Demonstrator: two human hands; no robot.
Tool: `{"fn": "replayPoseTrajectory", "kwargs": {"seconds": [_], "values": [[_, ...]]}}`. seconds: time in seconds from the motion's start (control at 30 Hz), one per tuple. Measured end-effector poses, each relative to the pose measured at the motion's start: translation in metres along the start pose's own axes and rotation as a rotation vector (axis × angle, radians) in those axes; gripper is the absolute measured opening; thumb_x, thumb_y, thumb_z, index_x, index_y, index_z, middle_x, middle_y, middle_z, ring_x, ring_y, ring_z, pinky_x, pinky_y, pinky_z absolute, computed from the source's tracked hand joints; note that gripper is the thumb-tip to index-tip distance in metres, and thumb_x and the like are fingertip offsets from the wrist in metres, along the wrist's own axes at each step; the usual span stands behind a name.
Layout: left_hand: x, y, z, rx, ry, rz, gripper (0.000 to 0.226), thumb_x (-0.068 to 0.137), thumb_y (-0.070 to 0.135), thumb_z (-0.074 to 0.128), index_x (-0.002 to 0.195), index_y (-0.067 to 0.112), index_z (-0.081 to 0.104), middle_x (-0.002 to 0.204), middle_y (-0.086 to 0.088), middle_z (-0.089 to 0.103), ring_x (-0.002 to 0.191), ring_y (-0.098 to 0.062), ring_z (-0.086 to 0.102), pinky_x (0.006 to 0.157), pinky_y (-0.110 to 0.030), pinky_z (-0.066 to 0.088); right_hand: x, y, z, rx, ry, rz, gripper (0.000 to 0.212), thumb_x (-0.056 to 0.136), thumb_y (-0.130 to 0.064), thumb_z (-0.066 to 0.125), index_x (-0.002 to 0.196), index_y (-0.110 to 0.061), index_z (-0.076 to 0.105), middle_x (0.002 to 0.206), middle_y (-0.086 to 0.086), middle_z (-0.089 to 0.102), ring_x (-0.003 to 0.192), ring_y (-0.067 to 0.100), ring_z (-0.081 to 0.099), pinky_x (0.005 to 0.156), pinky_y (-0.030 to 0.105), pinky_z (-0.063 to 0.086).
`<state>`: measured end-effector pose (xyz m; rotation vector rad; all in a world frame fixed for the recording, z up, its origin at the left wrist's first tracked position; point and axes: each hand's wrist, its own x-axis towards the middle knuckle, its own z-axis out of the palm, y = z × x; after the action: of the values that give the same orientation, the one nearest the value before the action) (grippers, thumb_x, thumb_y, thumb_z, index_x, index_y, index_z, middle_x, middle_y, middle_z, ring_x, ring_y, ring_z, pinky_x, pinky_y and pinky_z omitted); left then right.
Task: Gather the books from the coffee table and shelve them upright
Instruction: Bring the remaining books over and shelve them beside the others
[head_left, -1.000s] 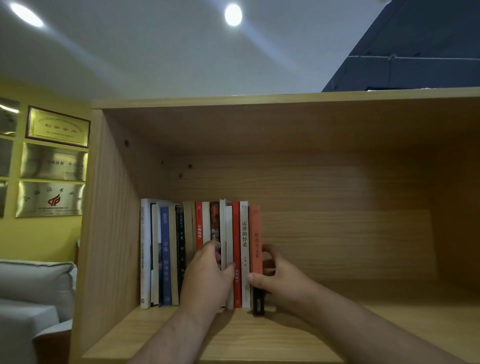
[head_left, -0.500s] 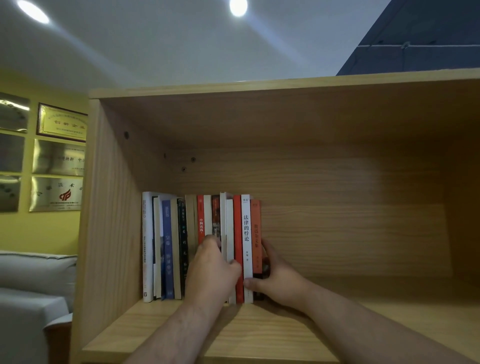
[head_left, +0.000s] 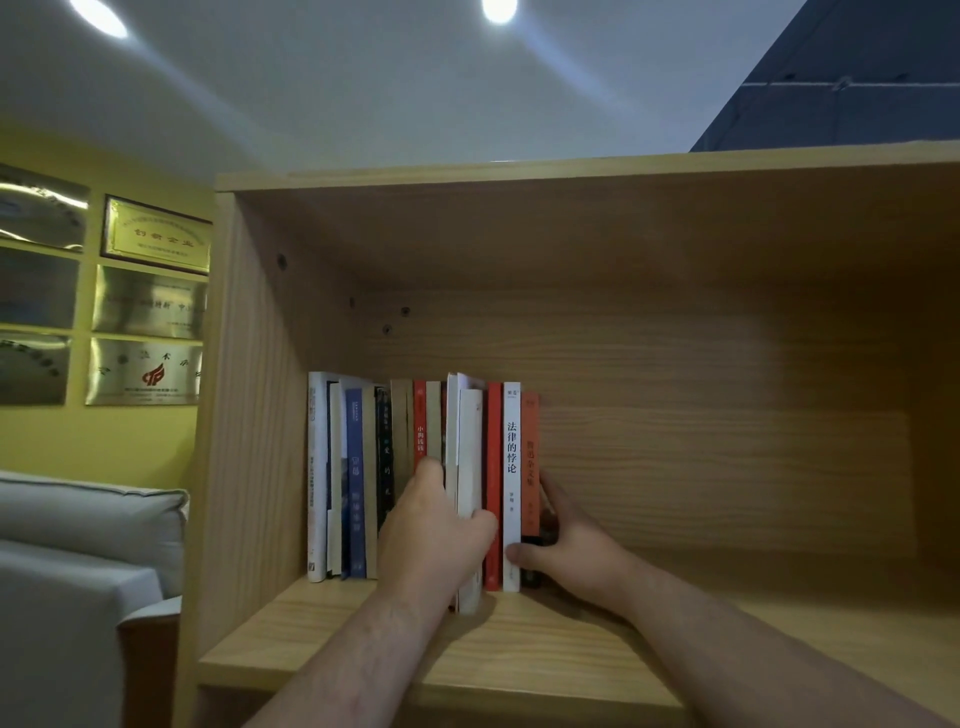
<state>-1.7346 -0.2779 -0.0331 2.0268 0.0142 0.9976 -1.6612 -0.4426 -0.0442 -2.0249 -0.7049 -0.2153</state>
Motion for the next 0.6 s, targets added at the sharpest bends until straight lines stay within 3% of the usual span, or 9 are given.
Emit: {"fn": "replayPoseTrajectory", "kwargs": {"seconds": [0.1, 0.2, 0.3, 0.4, 0.6], "values": [[-0.003, 0.002, -0.001, 0.0, -0.011, 0.022, 0.039, 0.088, 0.027, 0.071, 0.107, 0.033, 0.037, 0.086, 0.019, 0.048, 0.072, 0.003, 0.053, 0.056, -0.012, 0.048, 0.0, 0.0, -0.001, 0.002, -0.007, 0.012, 0.099, 0.086, -0.017, 0.078, 0.158, -0.044, 0.016, 0.12, -0.027, 0.061, 0.102, -0.016, 0.058, 0.077, 0.004, 0.046], [-0.004, 0.002, -0.002, -0.027, -0.026, 0.03, 0.037, 0.091, 0.025, 0.068, 0.119, 0.03, 0.043, 0.096, 0.017, 0.052, 0.085, -0.003, 0.057, 0.062, -0.012, 0.051, -0.003, -0.003, -0.002, -0.007, -0.011, 0.012, 0.096, 0.088, -0.016, 0.076, 0.157, -0.044, 0.015, 0.111, -0.03, 0.058, 0.093, -0.019, 0.057, 0.067, 0.002, 0.046], [-0.004, -0.002, -0.01, -0.103, -0.012, 0.011, 0.033, 0.091, 0.022, 0.066, 0.116, 0.03, 0.047, 0.107, 0.006, 0.063, 0.096, -0.012, 0.066, 0.073, -0.03, 0.063, -0.005, -0.006, -0.004, 0.013, 0.004, 0.025, 0.095, 0.089, -0.009, 0.075, 0.157, -0.038, 0.016, 0.106, -0.029, 0.056, 0.083, -0.025, 0.058, 0.063, -0.002, 0.045], [-0.012, -0.005, -0.027, -0.165, 0.009, 0.028, 0.024, 0.093, 0.021, 0.065, 0.108, 0.028, 0.049, 0.101, 0.003, 0.065, 0.086, -0.014, 0.07, 0.062, -0.032, 0.064, -0.007, -0.011, -0.005, 0.019, -0.011, 0.058, 0.097, 0.088, -0.009, 0.075, 0.158, -0.038, 0.015, 0.103, -0.026, 0.056, 0.086, -0.013, 0.058, 0.06, 0.001, 0.047], [-0.027, -0.014, -0.067, -0.393, 0.138, 0.097, 0.024, 0.091, 0.009, 0.069, 0.106, 0.02, 0.053, 0.092, 0.0, 0.07, 0.071, -0.014, 0.074, 0.05, -0.024, 0.059, -0.007, -0.014, -0.002, -0.023, -0.012, 0.048, 0.096, 0.088, -0.01, 0.075, 0.157, -0.036, 0.014, 0.105, -0.026, 0.056, 0.089, -0.012, 0.056, 0.062, 0.003, 0.05]]}}
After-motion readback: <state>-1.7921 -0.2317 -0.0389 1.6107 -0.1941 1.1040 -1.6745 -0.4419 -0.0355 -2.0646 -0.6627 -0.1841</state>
